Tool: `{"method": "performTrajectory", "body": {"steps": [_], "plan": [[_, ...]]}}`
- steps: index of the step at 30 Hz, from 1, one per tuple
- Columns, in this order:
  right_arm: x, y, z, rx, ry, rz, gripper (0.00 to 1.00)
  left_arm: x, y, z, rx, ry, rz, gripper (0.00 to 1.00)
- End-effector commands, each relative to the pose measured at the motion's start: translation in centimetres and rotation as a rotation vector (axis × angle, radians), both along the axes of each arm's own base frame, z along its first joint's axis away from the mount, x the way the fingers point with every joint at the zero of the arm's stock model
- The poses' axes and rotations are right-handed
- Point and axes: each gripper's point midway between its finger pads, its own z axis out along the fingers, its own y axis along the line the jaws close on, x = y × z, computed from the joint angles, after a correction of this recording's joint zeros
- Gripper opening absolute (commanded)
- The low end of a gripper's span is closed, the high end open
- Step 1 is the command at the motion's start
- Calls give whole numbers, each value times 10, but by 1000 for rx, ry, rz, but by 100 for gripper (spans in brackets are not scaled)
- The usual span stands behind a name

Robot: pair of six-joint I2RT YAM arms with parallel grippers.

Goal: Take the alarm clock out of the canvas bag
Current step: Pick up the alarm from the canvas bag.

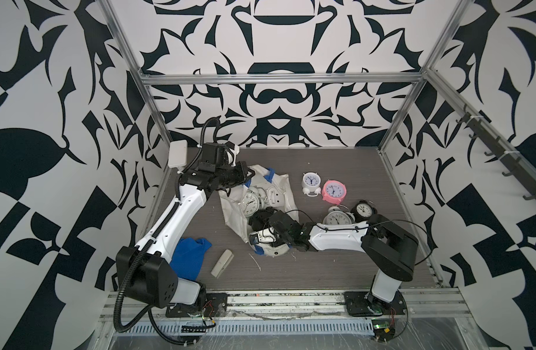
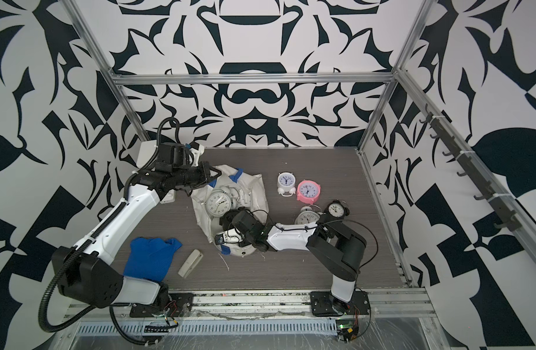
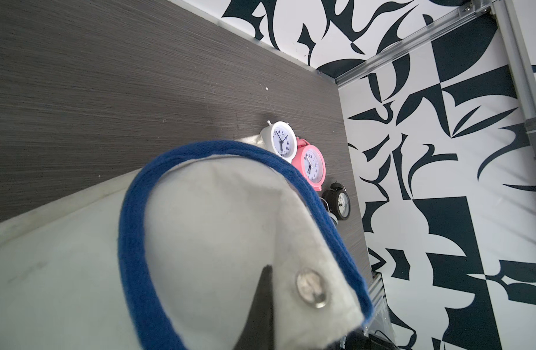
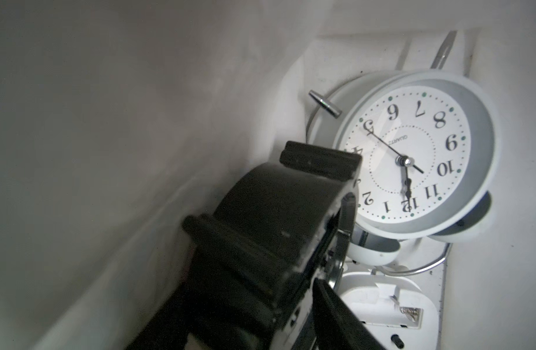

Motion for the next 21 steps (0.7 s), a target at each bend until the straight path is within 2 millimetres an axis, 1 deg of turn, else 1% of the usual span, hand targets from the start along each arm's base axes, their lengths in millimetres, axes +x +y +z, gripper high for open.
{"method": "performTrajectory", "body": {"steps": [1, 3, 5, 8, 16, 21], "plan": [[16, 11, 25, 66, -76, -42, 66, 0, -4, 18, -49, -30, -12, 0], [15, 11, 20, 59, -71, -34, 68, 0, -5, 18, -60, -24, -8, 0], [21, 12, 23, 81, -102, -56, 68, 0, -6, 17, -70, -18, -9, 0], [28, 10, 32, 104, -120, -79, 68, -1, -7, 17, -78, -10, -16, 0], [46, 4, 67, 215, -122, -141, 68, -1, -6, 17, -68, 5, -11, 0], [50, -1, 77, 235, -113, -145, 69, -1, -6, 14, -70, 18, -6, 0]]}}
